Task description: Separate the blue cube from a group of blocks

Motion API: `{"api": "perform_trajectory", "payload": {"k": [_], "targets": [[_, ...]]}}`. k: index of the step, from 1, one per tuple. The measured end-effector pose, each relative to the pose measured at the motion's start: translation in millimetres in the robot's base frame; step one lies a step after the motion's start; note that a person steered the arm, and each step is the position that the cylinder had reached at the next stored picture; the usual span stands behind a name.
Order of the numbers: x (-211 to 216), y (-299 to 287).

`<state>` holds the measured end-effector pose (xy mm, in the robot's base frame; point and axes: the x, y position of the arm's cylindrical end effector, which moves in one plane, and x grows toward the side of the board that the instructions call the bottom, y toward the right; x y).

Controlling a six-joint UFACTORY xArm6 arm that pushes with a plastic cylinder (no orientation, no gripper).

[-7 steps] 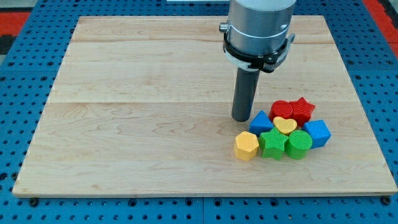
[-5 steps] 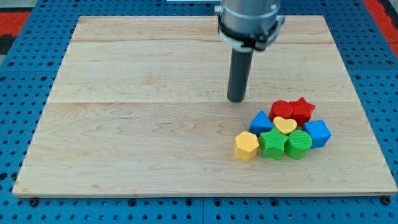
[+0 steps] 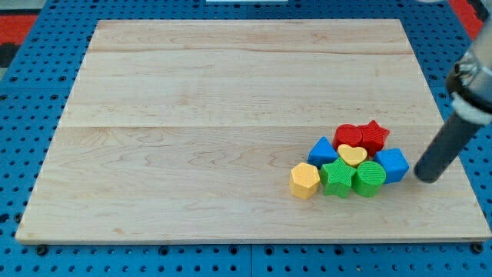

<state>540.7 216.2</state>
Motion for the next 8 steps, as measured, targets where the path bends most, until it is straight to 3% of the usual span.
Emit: {"api": "perform_trajectory", "payload": {"k": [2, 3, 8], "targets": [[-65.1, -78.8], [-76.7, -100.4], [-78.0, -115.9]]}}
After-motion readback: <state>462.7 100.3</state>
